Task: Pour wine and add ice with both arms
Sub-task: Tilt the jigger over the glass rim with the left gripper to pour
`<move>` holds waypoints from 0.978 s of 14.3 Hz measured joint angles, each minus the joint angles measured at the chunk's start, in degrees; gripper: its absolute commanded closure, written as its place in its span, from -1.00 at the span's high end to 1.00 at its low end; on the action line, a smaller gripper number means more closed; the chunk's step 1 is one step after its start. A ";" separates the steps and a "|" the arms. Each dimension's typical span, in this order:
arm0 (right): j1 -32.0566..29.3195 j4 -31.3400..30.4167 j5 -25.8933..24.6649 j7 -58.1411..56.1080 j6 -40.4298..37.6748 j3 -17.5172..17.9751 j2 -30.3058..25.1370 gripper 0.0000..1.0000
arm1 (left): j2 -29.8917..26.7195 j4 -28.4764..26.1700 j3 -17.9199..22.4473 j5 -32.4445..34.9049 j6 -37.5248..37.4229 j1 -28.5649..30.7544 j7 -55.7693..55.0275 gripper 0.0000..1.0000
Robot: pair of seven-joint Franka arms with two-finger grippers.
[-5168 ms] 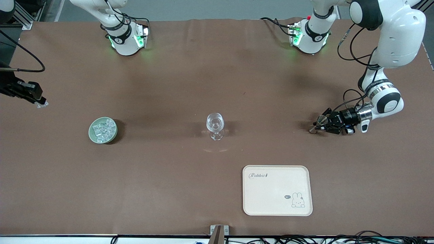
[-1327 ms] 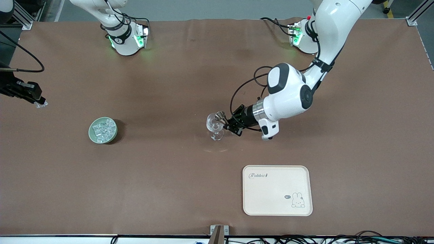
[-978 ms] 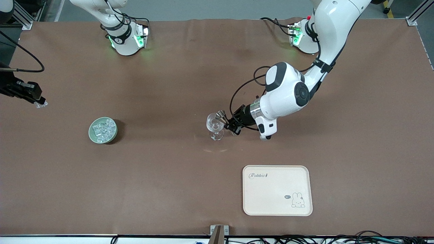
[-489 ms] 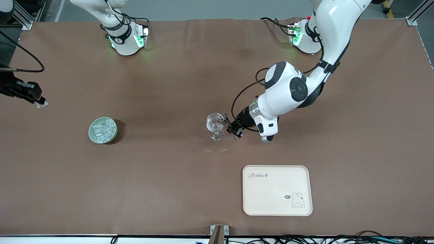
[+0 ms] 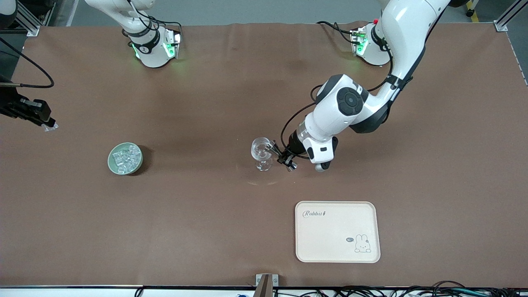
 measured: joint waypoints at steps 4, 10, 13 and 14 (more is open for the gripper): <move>0.00 0.00 0.00 0.00 0.00 0.00 0.00 -0.98 | 0.01 1.02 -0.64 5.04 0.02 -0.39 -4.28 -0.99; 0.00 0.00 0.00 -0.01 -0.01 0.00 0.00 -0.98 | 0.03 1.78 -0.74 8.77 0.02 -0.85 -6.29 -0.99; 0.00 0.00 0.00 -0.01 -0.01 0.00 0.00 -0.98 | 0.26 1.77 -0.79 12.36 0.00 -1.26 -8.64 -0.99; 0.00 0.00 0.00 -0.01 -0.01 0.00 0.00 -0.98 | 0.35 1.77 -0.81 13.45 0.00 -1.36 -9.41 -1.00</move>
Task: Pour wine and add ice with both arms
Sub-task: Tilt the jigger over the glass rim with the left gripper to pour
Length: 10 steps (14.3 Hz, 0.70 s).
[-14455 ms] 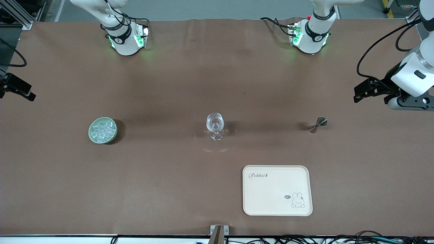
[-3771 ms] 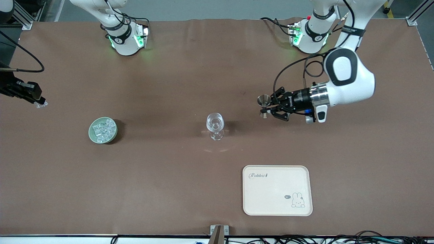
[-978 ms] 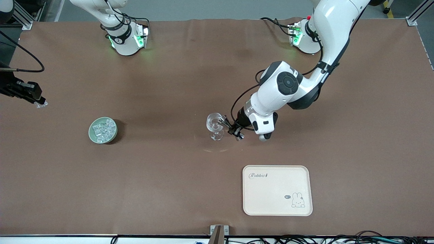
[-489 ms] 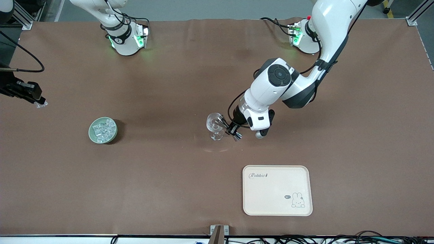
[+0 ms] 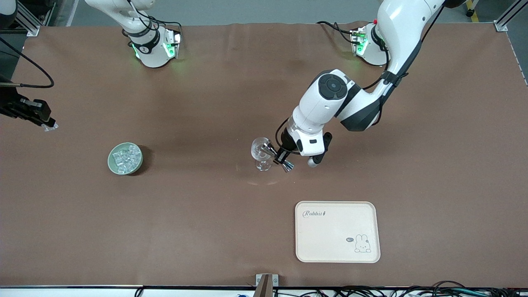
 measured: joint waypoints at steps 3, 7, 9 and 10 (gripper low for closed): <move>0.00 0.00 0.00 0.00 0.00 0.00 0.00 -0.98 | 0.09 0.00 -0.03 1.82 0.00 -0.04 -0.82 -1.00; 0.00 0.00 0.00 0.00 0.00 0.00 0.00 -0.98 | 0.10 0.01 -0.16 4.12 -0.62 -0.06 -0.99 -1.00; 0.00 0.00 0.00 -0.01 0.00 0.00 0.00 -0.98 | 0.12 0.01 -0.80 6.40 -0.90 -0.08 -2.96 -1.00; 0.00 0.00 0.00 -0.01 0.00 0.00 0.00 -0.98 | 0.12 0.00 -1.11 7.84 -0.97 -0.12 -4.44 -1.00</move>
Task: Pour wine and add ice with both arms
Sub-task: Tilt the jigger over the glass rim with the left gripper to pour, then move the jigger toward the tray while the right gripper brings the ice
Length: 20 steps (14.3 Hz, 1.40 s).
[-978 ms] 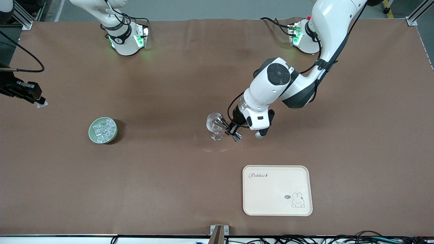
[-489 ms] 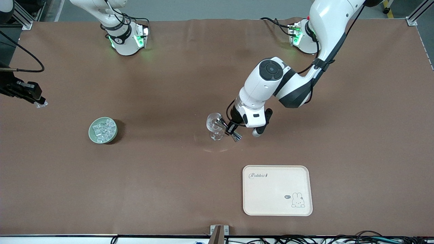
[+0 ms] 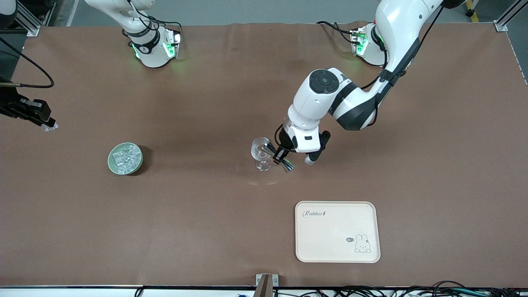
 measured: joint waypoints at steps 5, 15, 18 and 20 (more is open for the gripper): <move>0.00 0.00 0.00 0.00 0.00 0.00 0.00 -0.98 | 0.00 0.04 -0.25 3.61 -0.09 -0.02 -3.34 -1.00; 0.00 0.00 0.00 -0.01 0.00 0.00 0.00 -0.98 | 0.00 0.77 -0.70 -2.95 -0.92 0.40 -3.23 -1.00; 0.00 0.00 0.01 -0.01 0.00 0.00 0.00 -0.98 | -0.11 1.25 -0.61 -12.76 -0.92 0.86 4.17 -0.99; 0.03 0.00 0.01 0.00 0.00 0.06 0.00 -0.98 | -0.86 1.39 0.52 -22.05 -0.95 1.39 12.03 -0.98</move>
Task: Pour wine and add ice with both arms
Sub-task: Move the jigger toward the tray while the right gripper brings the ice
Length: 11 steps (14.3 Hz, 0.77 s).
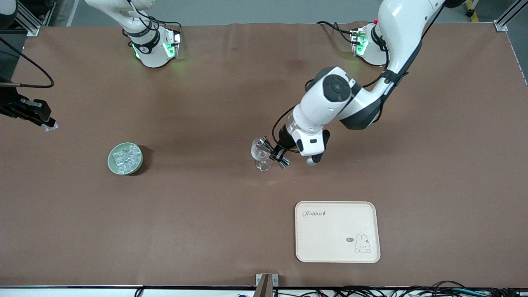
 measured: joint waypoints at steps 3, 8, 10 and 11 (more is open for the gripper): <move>0.41 0.00 0.13 1.05 0.00 0.36 0.00 -0.98 | -1.68 0.00 3.79 -13.38 -1.31 0.51 9.42 -0.99; 7.38 -0.02 2.63 13.77 2.53 0.77 0.56 -0.98 | -2.71 -0.26 12.52 -35.30 -3.84 0.49 24.51 -0.99; 11.27 -0.13 3.07 20.63 4.74 0.93 1.84 -0.98 | -2.60 -0.61 17.12 -45.69 -6.67 0.47 32.75 -0.99; 13.51 -0.21 3.18 24.27 6.49 1.00 3.03 -0.98 | -2.29 -0.85 19.52 -50.20 -8.27 0.46 35.78 -0.99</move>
